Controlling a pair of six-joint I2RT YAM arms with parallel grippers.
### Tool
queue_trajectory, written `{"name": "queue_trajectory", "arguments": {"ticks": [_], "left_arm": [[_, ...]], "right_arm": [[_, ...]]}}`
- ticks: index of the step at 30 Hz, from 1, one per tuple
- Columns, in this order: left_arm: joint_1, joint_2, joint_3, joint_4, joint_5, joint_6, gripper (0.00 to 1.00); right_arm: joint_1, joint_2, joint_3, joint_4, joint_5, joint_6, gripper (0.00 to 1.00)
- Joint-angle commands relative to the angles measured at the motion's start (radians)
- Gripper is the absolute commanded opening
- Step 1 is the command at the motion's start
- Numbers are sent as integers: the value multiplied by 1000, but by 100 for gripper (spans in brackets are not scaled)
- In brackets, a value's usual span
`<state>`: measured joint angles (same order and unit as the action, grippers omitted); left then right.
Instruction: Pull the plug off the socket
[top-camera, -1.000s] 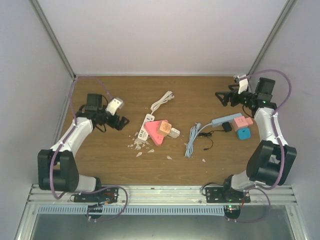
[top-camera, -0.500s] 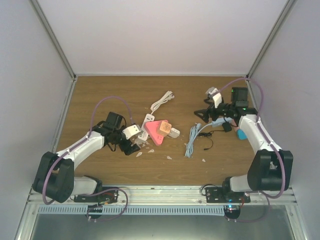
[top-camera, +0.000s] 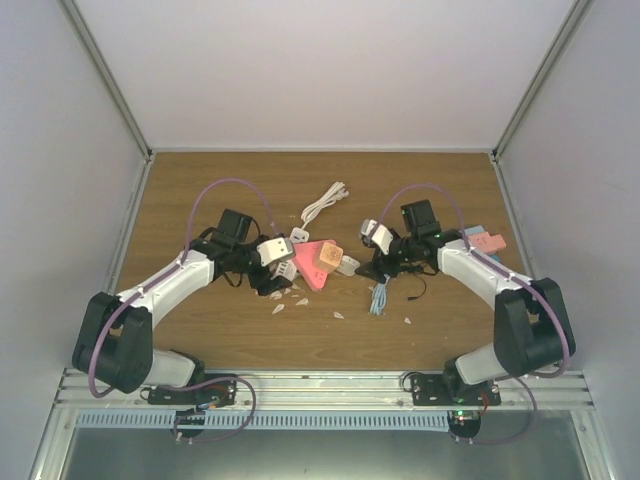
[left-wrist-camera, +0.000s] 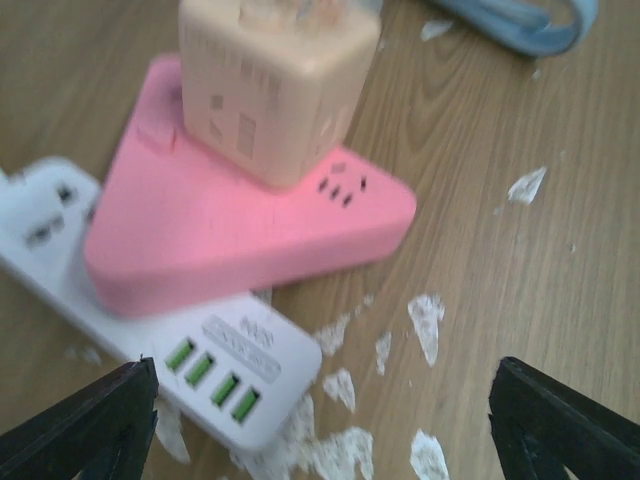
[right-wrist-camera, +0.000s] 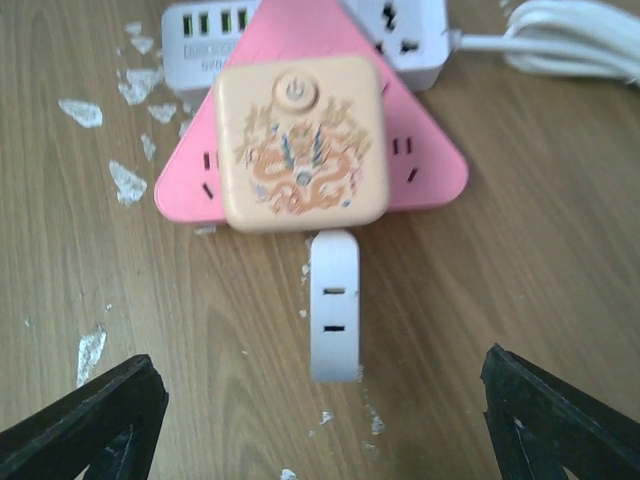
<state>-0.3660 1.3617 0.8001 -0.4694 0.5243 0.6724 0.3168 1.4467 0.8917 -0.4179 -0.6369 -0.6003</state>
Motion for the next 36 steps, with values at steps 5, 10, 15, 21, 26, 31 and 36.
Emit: {"name": "queue_trajectory", "arguments": {"ticks": [5, 10, 15, 21, 26, 31, 36], "left_arm": [[-8, 84, 136, 26, 196, 232, 92], [-4, 149, 190, 24, 283, 322, 91], [1, 222, 241, 33, 359, 414, 89], [0, 393, 429, -69, 407, 501, 83], [-4, 482, 525, -91, 424, 519, 81], [-25, 530, 571, -122, 425, 547, 85], [-46, 555, 574, -110, 428, 547, 90]], "right_arm": [[62, 98, -40, 118, 92, -17, 80], [76, 124, -48, 173, 106, -9, 73], [82, 131, -68, 229, 95, -21, 62], [93, 168, -65, 248, 95, -24, 54], [98, 184, -64, 279, 94, -23, 49], [107, 211, -44, 289, 87, -19, 42], [117, 241, -20, 273, 100, -29, 33]]}}
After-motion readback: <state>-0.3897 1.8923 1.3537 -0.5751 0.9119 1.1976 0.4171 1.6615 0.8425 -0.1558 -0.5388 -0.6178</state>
